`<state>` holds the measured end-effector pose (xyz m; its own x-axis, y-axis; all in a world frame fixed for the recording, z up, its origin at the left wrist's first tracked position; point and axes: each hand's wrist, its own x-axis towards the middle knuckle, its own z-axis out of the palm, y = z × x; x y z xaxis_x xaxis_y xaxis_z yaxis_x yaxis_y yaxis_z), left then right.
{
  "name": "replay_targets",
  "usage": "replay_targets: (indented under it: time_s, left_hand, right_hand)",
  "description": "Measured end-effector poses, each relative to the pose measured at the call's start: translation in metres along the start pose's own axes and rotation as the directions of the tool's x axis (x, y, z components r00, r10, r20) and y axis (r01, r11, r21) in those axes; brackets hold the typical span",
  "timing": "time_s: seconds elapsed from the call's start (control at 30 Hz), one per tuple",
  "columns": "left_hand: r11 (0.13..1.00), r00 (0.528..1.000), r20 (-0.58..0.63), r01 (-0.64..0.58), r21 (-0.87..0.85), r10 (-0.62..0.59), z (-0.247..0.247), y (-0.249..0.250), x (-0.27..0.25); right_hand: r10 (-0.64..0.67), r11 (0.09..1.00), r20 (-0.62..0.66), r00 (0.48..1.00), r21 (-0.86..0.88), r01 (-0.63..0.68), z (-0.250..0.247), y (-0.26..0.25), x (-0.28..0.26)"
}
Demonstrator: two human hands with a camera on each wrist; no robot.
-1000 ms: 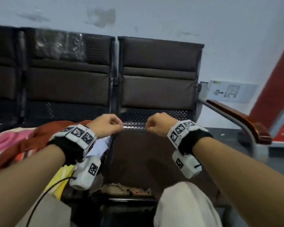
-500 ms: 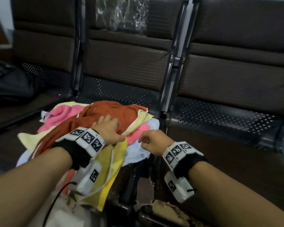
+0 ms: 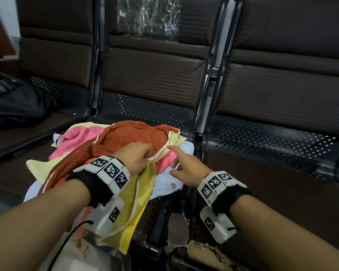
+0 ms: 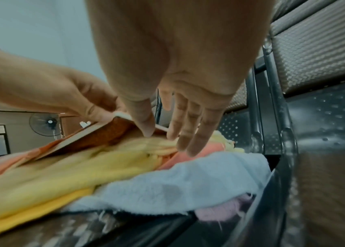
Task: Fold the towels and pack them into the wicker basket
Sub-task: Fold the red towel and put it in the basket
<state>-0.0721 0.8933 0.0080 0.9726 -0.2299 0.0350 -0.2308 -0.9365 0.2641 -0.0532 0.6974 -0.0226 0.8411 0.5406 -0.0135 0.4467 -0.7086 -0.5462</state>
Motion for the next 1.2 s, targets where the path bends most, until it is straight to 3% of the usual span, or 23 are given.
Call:
replay_targets:
  time_s: [0.13,0.33,0.4,0.47,0.57,0.67,0.73,0.83,0.9,1.0,1.13,1.2]
  left_hand:
    - [0.929,0.982,-0.127,-0.174,-0.327,0.139,-0.007,0.042,-0.013]
    - [0.642,0.927,-0.179,-0.36,-0.677,0.33,-0.026,0.112,-0.028]
    - [0.634,0.923,-0.213,-0.375,-0.677,0.319,-0.029,0.128,-0.029]
    - [0.695,0.929,-0.254,-0.369,-0.617,0.268,-0.028,0.138,-0.028]
    - [0.761,0.937,-0.245,-0.346,-0.549,0.249,-0.024,0.148,-0.025]
    - [0.796,0.923,-0.184,-0.384,-0.467,0.337,-0.016,0.159,-0.021]
    - [0.822,0.911,-0.174,-0.413,-0.393,0.374,-0.009,0.163,-0.015]
    - [0.885,0.93,-0.08,-0.366,-0.286,0.359,-0.002,0.157,-0.003]
    - [0.934,0.948,0.06,-0.294,-0.205,0.312,0.002,0.155,0.001]
    - [0.949,0.937,0.158,-0.301,-0.096,0.313,0.01,0.157,0.005]
    - [0.937,0.924,0.186,-0.302,-0.178,0.333,0.014,0.163,0.006]
    - [0.937,0.929,0.178,-0.288,-0.2,0.323,0.015,0.165,0.006]
  right_hand:
    - [-0.051,0.997,-0.096,0.994,-0.064,0.045,-0.019,-0.007,-0.01]
    - [-0.09,0.986,-0.14,0.986,-0.154,0.068,-0.059,0.001,-0.059]
    - [-0.068,0.992,-0.18,0.981,-0.117,0.047,-0.076,0.01,-0.082]
    - [0.045,0.997,-0.266,0.963,-0.046,-0.059,-0.094,0.02,-0.107]
    - [0.119,0.991,-0.504,0.855,0.114,-0.071,-0.121,0.03,-0.134]
    - [0.047,0.999,-0.747,0.663,0.052,-0.013,-0.145,0.027,-0.148]
    - [0.005,1.0,-0.835,0.551,0.007,0.001,-0.155,0.026,-0.155]
    - [0.022,1.0,-0.882,0.471,0.017,-0.015,-0.16,0.034,-0.167]
    - [0.056,0.998,-0.87,0.491,0.032,-0.057,-0.16,0.047,-0.173]
    - [0.157,0.986,-0.769,0.619,0.085,-0.145,-0.151,0.063,-0.174]
    - [0.306,0.947,-0.418,0.855,0.229,-0.227,-0.137,0.073,-0.168]
    - [0.34,0.94,-0.233,0.911,0.117,-0.32,-0.129,0.079,-0.168]
